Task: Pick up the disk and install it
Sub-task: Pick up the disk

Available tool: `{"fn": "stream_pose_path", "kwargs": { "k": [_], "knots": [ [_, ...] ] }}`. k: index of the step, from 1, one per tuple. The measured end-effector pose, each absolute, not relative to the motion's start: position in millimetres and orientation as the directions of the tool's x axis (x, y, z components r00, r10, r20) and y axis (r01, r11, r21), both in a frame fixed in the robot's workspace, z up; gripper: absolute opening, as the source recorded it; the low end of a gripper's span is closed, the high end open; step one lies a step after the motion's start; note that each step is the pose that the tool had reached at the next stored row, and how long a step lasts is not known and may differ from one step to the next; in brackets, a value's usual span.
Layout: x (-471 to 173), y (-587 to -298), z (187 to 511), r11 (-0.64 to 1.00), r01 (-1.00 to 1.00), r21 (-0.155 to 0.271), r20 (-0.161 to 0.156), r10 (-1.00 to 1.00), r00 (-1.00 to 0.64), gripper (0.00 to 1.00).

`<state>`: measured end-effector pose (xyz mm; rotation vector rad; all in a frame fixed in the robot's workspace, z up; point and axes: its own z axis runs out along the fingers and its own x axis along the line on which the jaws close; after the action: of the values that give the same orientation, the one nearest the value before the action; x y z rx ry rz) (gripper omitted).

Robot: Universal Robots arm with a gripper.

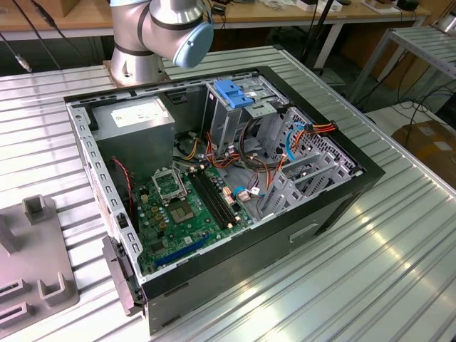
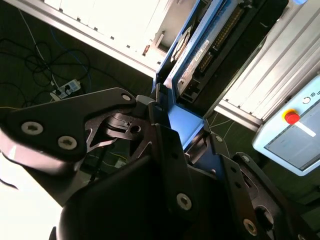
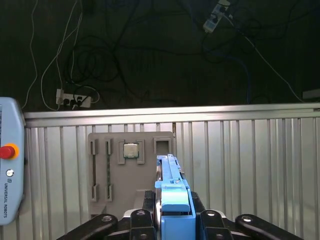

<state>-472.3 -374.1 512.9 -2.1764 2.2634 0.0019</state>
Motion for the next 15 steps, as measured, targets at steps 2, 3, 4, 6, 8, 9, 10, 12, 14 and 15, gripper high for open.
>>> {"fn": "stream_pose_path", "kwargs": {
  "k": [2,3,4,6,8,9,10,12,14,15],
  "knots": [
    [-472.4,-374.1,512.9,0.039,-0.999,0.000,-0.002,-0.999,-0.039,0.37],
    [-472.4,-374.0,512.9,0.039,-0.999,0.000,-0.002,-0.999,-0.039,0.37],
    [-472.4,-374.1,512.9,0.039,-0.999,0.000,-0.002,-0.999,-0.039,0.37],
    [-472.1,-374.1,512.8,0.039,-0.999,0.000,-0.002,-0.999,-0.039,0.37],
    [-470.6,-374.1,512.8,0.039,-0.999,0.000,-0.002,-0.999,-0.039,0.37],
    [-468.5,-374.1,512.9,0.039,-0.999,0.000,-0.002,-0.999,-0.039,0.37],
    [-466.1,-374.1,512.9,0.039,-0.999,0.000,-0.002,-0.999,-0.039,0.37],
    [-461.3,-374.1,512.9,0.039,-0.999,0.000,-0.002,-0.999,-0.039,0.37],
    [-458.6,-374.1,512.8,0.039,-0.999,0.000,-0.002,-0.999,-0.039,0.37],
    [-456.7,-374.1,512.9,0.039,-0.999,0.000,-0.002,-0.999,-0.039,0.37]
  ]
}}
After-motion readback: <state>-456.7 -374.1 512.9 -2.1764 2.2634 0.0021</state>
